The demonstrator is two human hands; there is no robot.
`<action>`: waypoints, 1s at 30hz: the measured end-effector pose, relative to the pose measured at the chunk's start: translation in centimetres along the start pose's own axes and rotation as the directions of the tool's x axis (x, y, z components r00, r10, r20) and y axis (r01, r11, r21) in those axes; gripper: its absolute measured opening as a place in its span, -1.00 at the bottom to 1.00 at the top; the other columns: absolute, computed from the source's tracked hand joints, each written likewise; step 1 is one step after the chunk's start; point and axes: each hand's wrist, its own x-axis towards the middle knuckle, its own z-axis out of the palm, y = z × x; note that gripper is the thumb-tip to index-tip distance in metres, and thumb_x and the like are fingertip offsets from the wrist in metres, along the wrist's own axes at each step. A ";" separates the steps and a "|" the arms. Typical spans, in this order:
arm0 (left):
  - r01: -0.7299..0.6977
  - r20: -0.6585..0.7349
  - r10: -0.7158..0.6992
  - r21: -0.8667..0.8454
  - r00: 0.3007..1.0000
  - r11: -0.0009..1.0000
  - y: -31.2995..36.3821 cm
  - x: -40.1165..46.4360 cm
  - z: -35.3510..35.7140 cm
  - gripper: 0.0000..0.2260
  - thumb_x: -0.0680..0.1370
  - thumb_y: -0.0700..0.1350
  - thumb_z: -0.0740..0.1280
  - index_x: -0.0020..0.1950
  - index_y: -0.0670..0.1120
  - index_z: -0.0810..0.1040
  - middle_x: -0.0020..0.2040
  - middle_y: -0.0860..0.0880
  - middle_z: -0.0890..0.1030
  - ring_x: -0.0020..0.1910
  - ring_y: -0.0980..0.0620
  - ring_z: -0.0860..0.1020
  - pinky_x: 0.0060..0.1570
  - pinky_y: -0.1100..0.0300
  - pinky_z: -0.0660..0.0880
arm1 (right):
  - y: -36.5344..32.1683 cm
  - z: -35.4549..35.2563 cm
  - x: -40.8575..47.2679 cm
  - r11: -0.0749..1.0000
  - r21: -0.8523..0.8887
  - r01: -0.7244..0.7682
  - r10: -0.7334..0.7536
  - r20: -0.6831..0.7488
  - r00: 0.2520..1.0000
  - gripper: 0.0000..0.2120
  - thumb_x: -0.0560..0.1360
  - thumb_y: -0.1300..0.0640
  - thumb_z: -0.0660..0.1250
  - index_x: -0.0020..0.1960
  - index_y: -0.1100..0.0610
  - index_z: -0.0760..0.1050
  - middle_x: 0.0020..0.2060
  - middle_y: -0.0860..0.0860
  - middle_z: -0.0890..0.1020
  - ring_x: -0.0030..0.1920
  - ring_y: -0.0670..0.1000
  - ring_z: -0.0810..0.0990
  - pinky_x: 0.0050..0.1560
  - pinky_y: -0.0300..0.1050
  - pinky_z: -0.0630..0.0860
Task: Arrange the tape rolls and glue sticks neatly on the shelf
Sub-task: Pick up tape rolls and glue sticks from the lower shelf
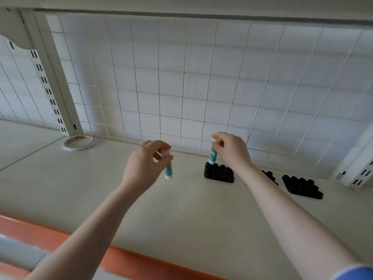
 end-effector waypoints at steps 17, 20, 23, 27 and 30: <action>-0.039 0.082 0.042 -0.041 0.996 0.998 -1.5 1.3 0.5 -0.87 0.44 -0.14 0.43 -0.04 0.04 0.59 -0.14 0.18 0.54 -0.18 0.27 0.52 -0.21 0.38 0.42 | -0.3 1.1 0.0 0.996 -0.088 -0.006 0.005 -0.013 1.000 -0.78 0.47 0.21 0.23 0.04 0.33 0.49 -0.10 0.26 0.61 -0.02 0.24 0.54 -0.03 0.10 0.53; -0.039 0.077 0.043 -0.051 0.996 0.998 -1.6 1.4 0.6 -0.87 0.44 -0.14 0.43 -0.03 0.02 0.60 -0.14 0.18 0.54 -0.20 0.25 0.53 -0.19 0.34 0.44 | -0.4 1.6 -0.1 0.993 -0.115 0.026 -0.026 0.006 1.000 -0.80 0.47 0.22 0.23 0.01 0.33 0.51 -0.13 0.24 0.62 -0.04 0.22 0.55 -0.04 0.07 0.52; -0.043 0.072 0.048 -0.065 0.996 0.997 -1.4 1.5 0.8 -0.87 0.44 -0.14 0.43 -0.04 0.02 0.59 -0.15 0.18 0.54 -0.21 0.25 0.53 -0.18 0.30 0.46 | -0.3 1.8 -0.2 0.991 -0.126 0.045 -0.049 -0.030 0.998 -0.80 0.47 0.22 0.25 0.01 0.31 0.52 -0.16 0.24 0.61 -0.08 0.21 0.54 -0.06 0.04 0.51; -0.050 0.082 0.056 -0.079 0.995 0.996 -1.0 1.4 1.0 -0.87 0.44 -0.14 0.43 -0.03 0.01 0.60 -0.15 0.19 0.53 -0.20 0.24 0.53 -0.16 0.28 0.47 | 0.0 2.0 -0.6 0.990 -0.121 0.078 -0.084 -0.040 0.996 -0.83 0.50 0.19 0.23 0.01 0.23 0.55 -0.25 0.12 0.56 -0.17 0.16 0.49 -0.16 -0.06 0.42; -0.067 0.089 0.074 -0.081 0.993 0.994 -0.7 1.6 0.9 -0.87 0.45 -0.13 0.43 -0.03 0.01 0.60 -0.14 0.19 0.53 -0.20 0.25 0.53 -0.17 0.28 0.47 | 0.3 2.4 -1.0 0.988 -0.109 0.112 -0.118 -0.055 0.992 -0.73 0.57 0.15 0.21 0.24 0.12 0.52 -0.14 0.08 0.58 -0.09 0.12 0.53 -0.12 -0.09 0.38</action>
